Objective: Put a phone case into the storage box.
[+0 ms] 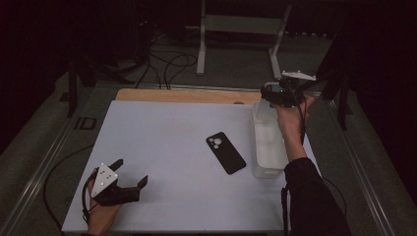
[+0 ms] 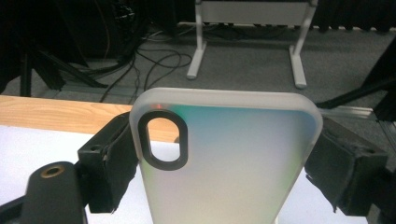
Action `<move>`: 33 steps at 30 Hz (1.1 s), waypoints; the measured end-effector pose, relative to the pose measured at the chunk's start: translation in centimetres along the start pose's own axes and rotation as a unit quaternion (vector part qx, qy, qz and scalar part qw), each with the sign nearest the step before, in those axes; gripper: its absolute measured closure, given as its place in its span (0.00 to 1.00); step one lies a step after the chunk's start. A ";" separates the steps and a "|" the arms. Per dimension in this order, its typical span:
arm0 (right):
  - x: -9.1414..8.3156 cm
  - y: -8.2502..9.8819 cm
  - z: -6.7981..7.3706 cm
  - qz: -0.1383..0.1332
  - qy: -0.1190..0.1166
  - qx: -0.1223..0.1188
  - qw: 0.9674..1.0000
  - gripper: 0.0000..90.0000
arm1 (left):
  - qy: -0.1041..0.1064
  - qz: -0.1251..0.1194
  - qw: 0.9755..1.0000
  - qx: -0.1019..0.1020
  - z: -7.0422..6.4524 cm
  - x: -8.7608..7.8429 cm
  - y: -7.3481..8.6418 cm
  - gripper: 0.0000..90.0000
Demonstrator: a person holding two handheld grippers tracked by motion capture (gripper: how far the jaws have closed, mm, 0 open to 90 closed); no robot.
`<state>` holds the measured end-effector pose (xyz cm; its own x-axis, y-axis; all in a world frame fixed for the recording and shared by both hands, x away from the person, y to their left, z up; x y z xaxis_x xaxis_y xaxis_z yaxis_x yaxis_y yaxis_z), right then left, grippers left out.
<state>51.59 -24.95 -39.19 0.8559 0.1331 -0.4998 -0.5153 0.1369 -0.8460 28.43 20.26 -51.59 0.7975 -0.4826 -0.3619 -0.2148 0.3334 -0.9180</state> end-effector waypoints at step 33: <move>7.7 4.7 -2.2 0.090 0.068 0.009 0.994 0.18 | -0.005 -0.007 1.000 -0.010 0.3 0.0 0.0 0.00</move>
<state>55.81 -25.43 -47.45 0.7476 0.0222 -0.6637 -0.6597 0.1403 -0.7384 28.61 20.48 -51.51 0.8058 -0.4792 -0.3478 -0.2145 0.3112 -0.9258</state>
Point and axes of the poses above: each handheld gripper's, and its own axes: x roughly forward along the jaws, y roughly out of its underside, z roughly to its left, the point moved 7 cm from there along x, roughly forward along the jaws, and after that the axes turned 10 degrees about x, right-handed, at the moved point
